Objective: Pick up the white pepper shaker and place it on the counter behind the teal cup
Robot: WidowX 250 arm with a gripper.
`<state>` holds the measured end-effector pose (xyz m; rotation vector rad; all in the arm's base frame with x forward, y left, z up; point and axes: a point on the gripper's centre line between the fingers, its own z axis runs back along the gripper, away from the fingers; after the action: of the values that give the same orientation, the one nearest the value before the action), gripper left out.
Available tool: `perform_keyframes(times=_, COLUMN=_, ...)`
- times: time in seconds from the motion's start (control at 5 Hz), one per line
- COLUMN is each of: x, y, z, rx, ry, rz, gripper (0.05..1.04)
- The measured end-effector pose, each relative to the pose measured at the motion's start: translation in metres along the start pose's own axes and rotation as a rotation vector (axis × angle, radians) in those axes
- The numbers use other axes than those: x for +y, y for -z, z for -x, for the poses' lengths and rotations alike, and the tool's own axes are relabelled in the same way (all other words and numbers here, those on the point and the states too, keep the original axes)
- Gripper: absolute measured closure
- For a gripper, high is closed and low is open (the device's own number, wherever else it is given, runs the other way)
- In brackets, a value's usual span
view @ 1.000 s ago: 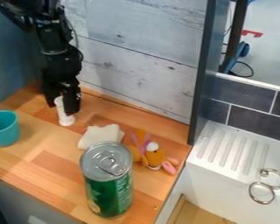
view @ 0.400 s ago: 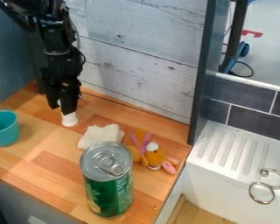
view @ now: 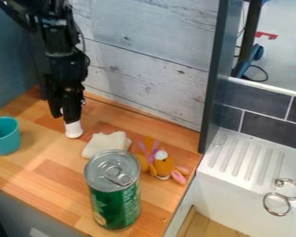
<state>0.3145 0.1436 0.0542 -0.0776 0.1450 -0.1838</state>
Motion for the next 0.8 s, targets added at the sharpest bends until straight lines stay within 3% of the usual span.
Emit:
perform_keyframes(times=0.2, x=-0.005, y=-0.034, z=0.015, rx=-0.040, ry=-0.016, rz=-0.026, gripper=0.496)
perform_keyframes(times=0.4, x=0.018, y=-0.039, z=0.036, rx=-0.039, ry=-0.093, rz=-0.021, gripper=0.496)
perform_keyframes(times=0.8, x=0.056, y=-0.052, z=0.034, rx=-0.072, ry=-0.127, rz=-0.134, gripper=0.496)
